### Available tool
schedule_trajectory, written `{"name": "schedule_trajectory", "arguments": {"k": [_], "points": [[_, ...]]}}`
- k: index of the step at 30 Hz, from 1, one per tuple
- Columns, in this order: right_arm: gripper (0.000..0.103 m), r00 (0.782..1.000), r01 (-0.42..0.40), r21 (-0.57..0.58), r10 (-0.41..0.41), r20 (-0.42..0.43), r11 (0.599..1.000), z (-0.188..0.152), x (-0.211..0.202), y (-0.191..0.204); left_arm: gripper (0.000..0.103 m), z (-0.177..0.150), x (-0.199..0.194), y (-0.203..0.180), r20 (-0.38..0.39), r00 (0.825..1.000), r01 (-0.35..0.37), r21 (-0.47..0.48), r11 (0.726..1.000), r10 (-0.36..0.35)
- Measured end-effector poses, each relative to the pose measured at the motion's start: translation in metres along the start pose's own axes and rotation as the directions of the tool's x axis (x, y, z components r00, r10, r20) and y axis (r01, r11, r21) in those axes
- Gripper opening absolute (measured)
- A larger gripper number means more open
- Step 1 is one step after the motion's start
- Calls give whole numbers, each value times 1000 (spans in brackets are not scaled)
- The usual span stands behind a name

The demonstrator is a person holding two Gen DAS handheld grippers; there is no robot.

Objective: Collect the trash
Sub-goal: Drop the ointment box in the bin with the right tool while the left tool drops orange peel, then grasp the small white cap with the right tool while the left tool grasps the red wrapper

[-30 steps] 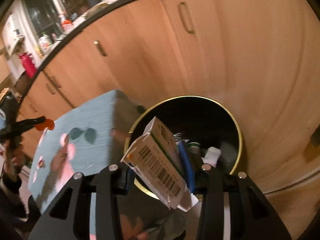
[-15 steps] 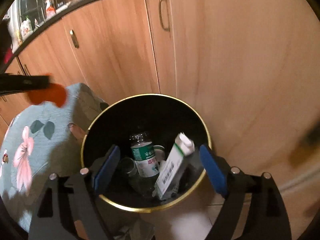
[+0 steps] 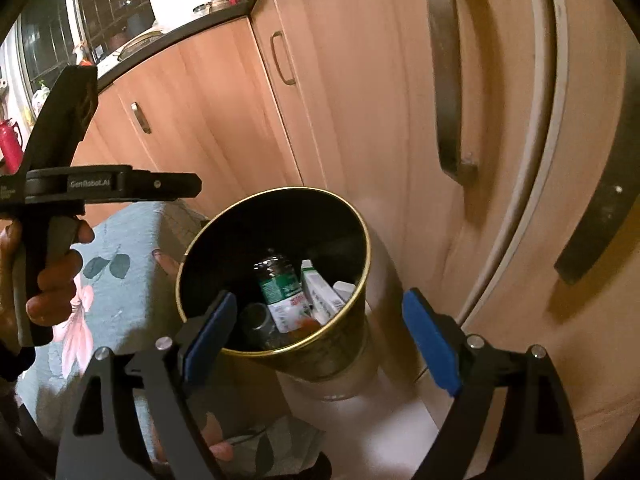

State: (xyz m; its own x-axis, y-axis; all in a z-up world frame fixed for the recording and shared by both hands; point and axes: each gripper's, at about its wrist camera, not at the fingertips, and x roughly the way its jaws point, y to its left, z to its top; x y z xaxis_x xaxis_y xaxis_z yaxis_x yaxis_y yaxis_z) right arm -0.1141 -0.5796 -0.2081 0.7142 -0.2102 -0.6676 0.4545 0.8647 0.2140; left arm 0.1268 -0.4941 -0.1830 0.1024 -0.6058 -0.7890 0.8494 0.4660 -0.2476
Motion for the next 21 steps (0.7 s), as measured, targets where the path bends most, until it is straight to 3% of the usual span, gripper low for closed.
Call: {"name": "schedule_trajectory", "arguments": {"k": [2,5,7,8,11,12,13,14,15,16,18,20,21], "points": [[86,1000,-16,-27,17,7,999,1,-4,14,60,-11,-25,9,19,1000,-15,-4,1000,15],[86,997,-77,-86,77,0,993,5,-7,46,71,-34,-67,27,70,997,-32,-51,998,36],[89,990,-138,-160,137,-15,977,2,-6,82,89,-63,-108,48,129,987,-83,-101,991,95],[90,985,-170,-189,168,-27,967,0,-5,96,93,-82,-131,60,160,978,-110,-127,986,130],[91,951,-309,-317,291,-104,897,-8,4,168,94,-143,-190,97,201,949,-209,-183,961,245],[91,929,-370,-363,341,-143,856,-13,5,200,94,-158,-207,108,201,936,-249,-197,948,288],[91,904,-427,-387,387,-180,817,-18,7,226,94,-178,-226,123,200,916,-305,-216,928,348],[91,866,-500,-417,445,-228,759,-26,9,262,94,-205,-250,142,197,881,-378,-251,891,429],[91,846,-533,-445,470,-253,720,-32,9,287,94,-223,-267,157,190,860,-414,-284,865,474],[90,832,-553,-489,482,-275,674,-40,9,319,94,-244,-286,176,176,843,-436,-331,837,509],[84,806,-585,-571,494,-327,576,-57,10,381,94,-282,-320,213,148,827,-438,-435,787,542],[67,783,-613,-608,493,-379,505,-72,18,427,94,-314,-346,241,136,800,-445,-518,730,584],[64,780,-617,-626,477,-406,477,-80,26,450,94,-334,-360,257,125,783,-451,-561,694,609]]}}
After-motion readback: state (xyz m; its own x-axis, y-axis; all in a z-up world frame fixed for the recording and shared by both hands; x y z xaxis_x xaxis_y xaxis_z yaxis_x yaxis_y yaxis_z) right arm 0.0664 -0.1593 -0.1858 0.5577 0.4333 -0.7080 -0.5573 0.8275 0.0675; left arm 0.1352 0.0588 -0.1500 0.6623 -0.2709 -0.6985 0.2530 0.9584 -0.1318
